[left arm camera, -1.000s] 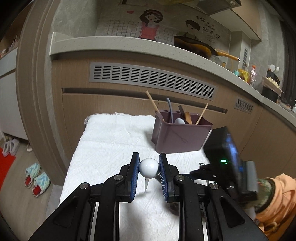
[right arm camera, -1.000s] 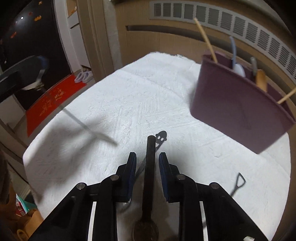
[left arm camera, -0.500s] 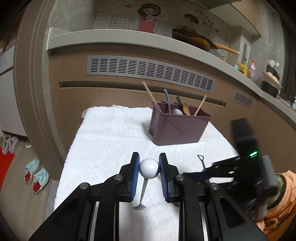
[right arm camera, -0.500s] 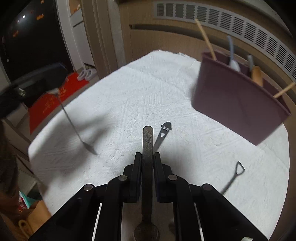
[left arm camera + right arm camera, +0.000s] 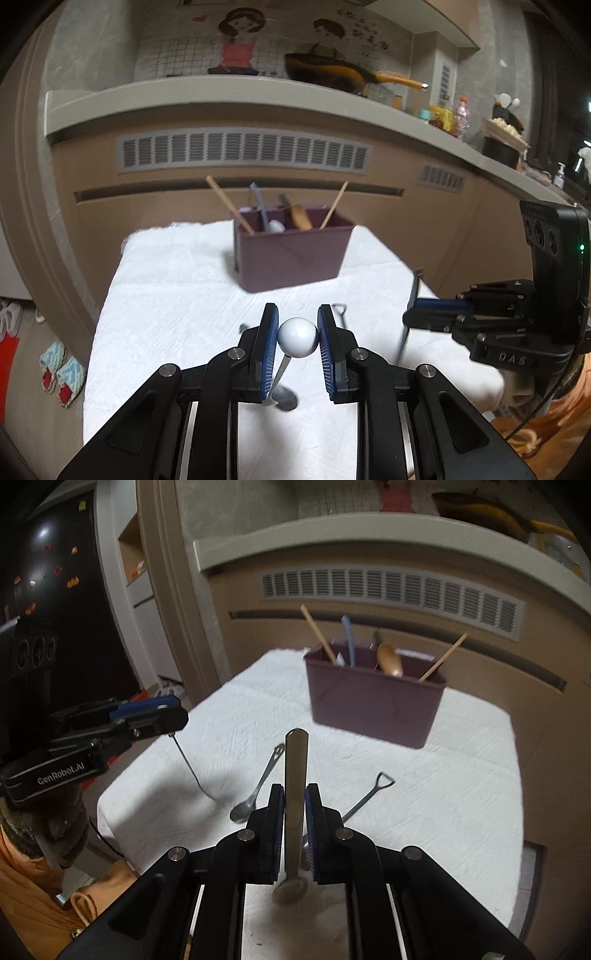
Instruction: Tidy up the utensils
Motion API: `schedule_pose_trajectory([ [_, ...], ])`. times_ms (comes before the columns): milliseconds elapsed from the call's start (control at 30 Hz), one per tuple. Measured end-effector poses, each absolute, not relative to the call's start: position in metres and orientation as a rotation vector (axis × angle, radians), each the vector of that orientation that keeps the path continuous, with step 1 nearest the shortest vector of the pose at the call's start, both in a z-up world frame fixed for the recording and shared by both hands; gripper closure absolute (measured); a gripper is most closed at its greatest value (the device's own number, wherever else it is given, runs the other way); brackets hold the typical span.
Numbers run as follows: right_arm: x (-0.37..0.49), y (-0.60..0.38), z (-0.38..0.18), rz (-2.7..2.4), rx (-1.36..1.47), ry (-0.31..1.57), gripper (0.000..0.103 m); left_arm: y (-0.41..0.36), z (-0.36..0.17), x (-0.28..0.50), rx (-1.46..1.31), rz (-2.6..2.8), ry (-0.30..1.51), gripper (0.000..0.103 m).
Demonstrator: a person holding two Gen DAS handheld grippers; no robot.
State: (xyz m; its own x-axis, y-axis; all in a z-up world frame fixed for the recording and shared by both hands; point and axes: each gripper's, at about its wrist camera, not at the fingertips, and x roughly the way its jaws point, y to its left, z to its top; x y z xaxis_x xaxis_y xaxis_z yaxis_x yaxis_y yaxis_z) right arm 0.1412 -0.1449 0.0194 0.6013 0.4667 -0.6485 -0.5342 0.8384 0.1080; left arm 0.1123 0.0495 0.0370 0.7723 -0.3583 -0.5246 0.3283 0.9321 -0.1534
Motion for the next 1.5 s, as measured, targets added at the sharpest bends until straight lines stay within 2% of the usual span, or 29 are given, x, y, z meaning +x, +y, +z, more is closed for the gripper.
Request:
schedule_pose_trajectory([
  [67,0.138,-0.153,0.040,0.567,-0.099,0.655,0.098,0.046,0.054,0.113,-0.045,-0.384,0.560,0.081],
  [233,0.144,-0.160,0.109,0.520,-0.119,0.458,0.098,0.038,0.108,0.127,-0.020,-0.377,0.467,0.081],
  [333,0.155,-0.163,0.135,0.505,-0.110,0.417,0.098,0.037,0.126,0.135,-0.022,-0.364,0.425,0.081],
  [433,0.170,-0.168,0.134,0.502,-0.095,0.461,0.098,0.038,0.122,0.142,-0.021,-0.341,0.434,0.080],
  [567,0.177,-0.177,0.093,0.510,-0.105,0.585,0.097,0.039,0.086,0.154,-0.037,-0.352,0.537,0.080],
  [633,0.174,-0.176,0.061,0.541,-0.151,0.650,0.092,0.038,0.066,0.157,-0.049,-0.369,0.587,0.080],
  [667,0.172,-0.172,0.047,0.560,-0.170,0.681,0.081,0.037,0.058,0.157,-0.052,-0.374,0.603,0.080],
  [700,0.171,-0.166,0.029,0.592,-0.200,0.730,0.064,0.037,0.052,0.157,-0.057,-0.377,0.616,0.080],
  [767,0.171,-0.155,0.004,0.624,-0.247,0.784,0.051,0.037,0.041,0.156,-0.072,-0.387,0.638,0.080],
  [1133,0.227,-0.121,-0.079,0.611,-0.356,0.991,0.051,0.038,0.026,0.143,-0.086,-0.439,0.673,0.080],
  [1167,0.232,-0.126,-0.079,0.617,-0.299,1.010,0.052,0.037,0.026,0.143,-0.084,-0.443,0.677,0.080],
  [1200,0.235,-0.128,-0.080,0.617,-0.264,1.034,0.064,0.036,0.025,0.142,-0.081,-0.446,0.680,0.080],
  [1233,0.234,-0.131,-0.079,0.614,-0.241,1.042,0.068,0.034,0.024,0.143,-0.078,-0.449,0.683,0.080],
  [1500,0.197,-0.148,-0.019,0.563,-0.186,0.887,0.072,0.024,0.030,0.138,-0.057,-0.456,0.676,0.081],
])
